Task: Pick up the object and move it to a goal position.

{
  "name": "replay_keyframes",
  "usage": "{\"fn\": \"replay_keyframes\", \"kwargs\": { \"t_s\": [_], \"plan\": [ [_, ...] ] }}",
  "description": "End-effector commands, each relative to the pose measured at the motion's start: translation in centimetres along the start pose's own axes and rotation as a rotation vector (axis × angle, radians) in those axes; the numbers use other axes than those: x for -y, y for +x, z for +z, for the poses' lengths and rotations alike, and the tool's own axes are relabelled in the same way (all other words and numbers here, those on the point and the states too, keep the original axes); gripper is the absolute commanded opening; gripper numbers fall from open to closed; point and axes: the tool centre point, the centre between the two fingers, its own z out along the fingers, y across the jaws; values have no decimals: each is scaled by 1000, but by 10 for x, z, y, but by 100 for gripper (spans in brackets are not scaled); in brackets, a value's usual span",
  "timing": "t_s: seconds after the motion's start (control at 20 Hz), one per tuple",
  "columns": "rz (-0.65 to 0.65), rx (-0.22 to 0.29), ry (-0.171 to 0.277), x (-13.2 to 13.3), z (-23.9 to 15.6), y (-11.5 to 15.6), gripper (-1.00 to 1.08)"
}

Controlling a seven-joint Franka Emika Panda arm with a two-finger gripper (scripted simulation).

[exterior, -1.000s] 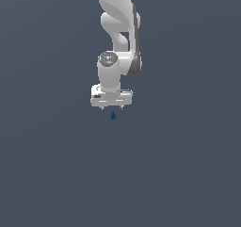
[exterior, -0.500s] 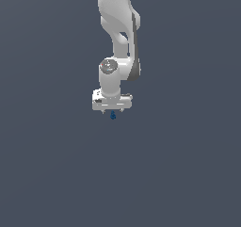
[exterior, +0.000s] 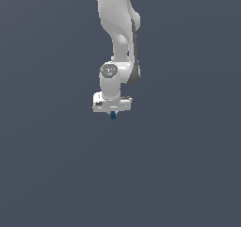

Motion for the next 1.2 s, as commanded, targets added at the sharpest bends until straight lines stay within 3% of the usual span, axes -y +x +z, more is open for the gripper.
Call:
{"fn": "replay_keyframes", "kwargs": {
  "t_s": [0.0,0.6,1.15],
  "plan": [
    [0,-1,0,0,0,0,-100],
    [0,-1,0,1,-7,2,-100],
    [0,-1,0,6,-66,19,-100]
  ]
}}
